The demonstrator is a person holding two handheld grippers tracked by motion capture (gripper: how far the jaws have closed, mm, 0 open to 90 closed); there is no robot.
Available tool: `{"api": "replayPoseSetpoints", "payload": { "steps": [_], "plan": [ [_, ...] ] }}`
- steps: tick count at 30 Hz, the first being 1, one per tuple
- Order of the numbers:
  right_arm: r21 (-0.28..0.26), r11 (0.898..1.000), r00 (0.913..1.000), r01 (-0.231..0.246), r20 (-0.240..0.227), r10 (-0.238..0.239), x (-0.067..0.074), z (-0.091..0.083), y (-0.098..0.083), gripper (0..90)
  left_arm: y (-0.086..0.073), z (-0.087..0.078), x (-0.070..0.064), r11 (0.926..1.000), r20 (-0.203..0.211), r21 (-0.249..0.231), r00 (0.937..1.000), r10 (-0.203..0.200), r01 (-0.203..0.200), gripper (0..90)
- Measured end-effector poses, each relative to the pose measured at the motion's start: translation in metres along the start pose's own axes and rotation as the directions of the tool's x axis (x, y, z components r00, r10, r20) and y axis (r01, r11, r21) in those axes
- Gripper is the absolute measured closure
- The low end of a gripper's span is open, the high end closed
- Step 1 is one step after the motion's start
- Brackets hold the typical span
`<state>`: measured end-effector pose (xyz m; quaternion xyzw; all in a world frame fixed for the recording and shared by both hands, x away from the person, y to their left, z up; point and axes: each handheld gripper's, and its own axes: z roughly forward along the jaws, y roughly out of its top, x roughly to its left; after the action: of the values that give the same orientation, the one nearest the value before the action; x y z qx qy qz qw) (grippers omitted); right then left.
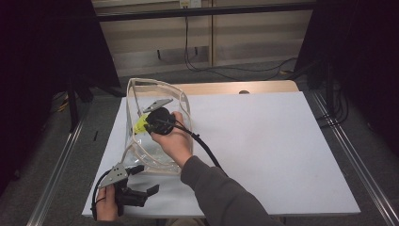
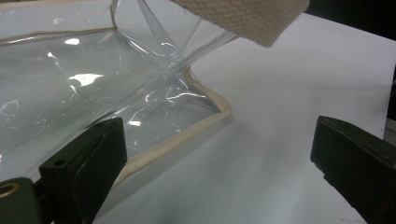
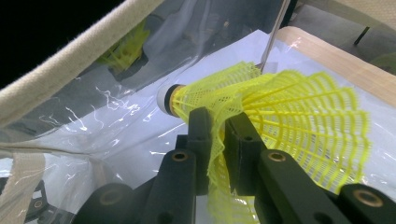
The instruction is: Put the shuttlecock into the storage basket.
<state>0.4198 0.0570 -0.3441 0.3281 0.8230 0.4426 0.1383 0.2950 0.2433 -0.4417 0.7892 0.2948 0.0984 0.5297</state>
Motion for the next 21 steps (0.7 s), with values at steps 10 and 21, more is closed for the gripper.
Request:
{"api": "replayPoseSetpoints", "payload": {
  "steps": [10,21],
  "plan": [
    [0.020,1.000,0.9999,0.006,-0.015,-0.006,0.004,0.010,-0.005,80.5,0.000,0.000,0.000,1.0000,0.001,0.006,1.0000,0.006,-0.006,3.3],
    [0.039,0.999,0.9994,0.007,-0.034,-0.006,0.009,0.018,-0.010,82.9,0.000,-0.001,0.000,1.0000,0.000,0.008,1.0000,0.006,-0.006,3.5]
  ]
}}
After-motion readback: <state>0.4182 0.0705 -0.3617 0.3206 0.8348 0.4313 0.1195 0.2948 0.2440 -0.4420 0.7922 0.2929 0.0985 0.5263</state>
